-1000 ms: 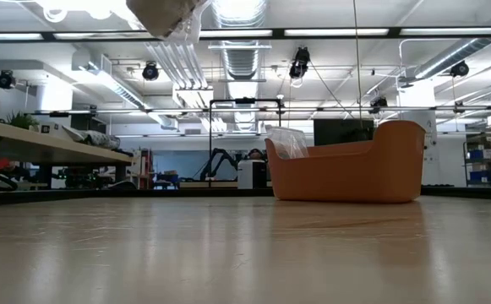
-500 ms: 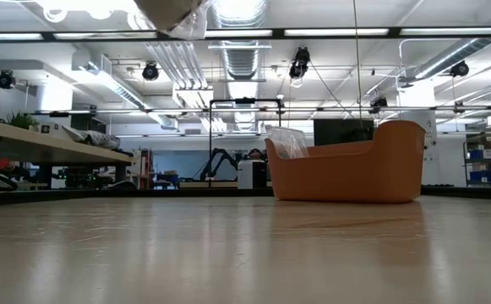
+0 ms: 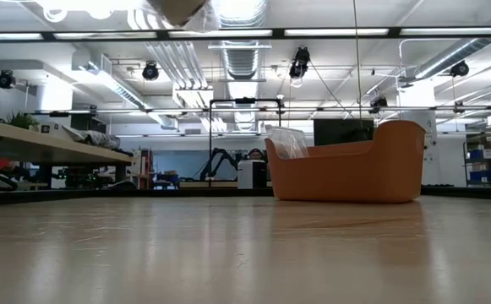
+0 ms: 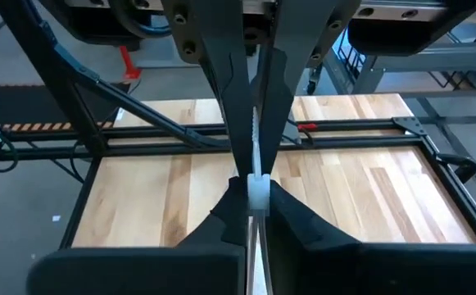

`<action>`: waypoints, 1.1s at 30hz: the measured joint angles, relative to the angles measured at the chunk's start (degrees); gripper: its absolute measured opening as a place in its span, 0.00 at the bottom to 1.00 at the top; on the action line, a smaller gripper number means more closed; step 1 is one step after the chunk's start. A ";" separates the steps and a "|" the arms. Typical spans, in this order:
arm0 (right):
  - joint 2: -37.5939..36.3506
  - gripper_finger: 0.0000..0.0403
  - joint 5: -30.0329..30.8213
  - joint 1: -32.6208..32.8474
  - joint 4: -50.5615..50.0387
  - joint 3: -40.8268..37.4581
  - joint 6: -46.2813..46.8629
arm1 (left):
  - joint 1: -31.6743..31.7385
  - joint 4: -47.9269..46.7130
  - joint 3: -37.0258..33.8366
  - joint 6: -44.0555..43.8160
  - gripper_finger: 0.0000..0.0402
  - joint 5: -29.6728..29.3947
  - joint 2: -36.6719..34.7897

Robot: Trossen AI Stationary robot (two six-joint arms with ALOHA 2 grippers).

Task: Roll bandage
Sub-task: Close the transparent zip bag

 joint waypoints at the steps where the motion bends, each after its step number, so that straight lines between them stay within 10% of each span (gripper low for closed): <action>1: -0.18 0.03 -0.01 0.06 -0.61 0.08 0.02 | 0.00 -0.03 0.00 0.00 0.00 -0.06 -0.23; 18: -4.72 0.05 -0.04 0.36 -11.40 0.16 2.43 | -0.07 5.46 0.13 2.66 0.01 -1.21 -2.69; 33: -4.37 0.04 -0.04 0.38 -8.64 0.15 2.97 | 0.15 14.41 0.07 7.13 0.31 -2.31 2.57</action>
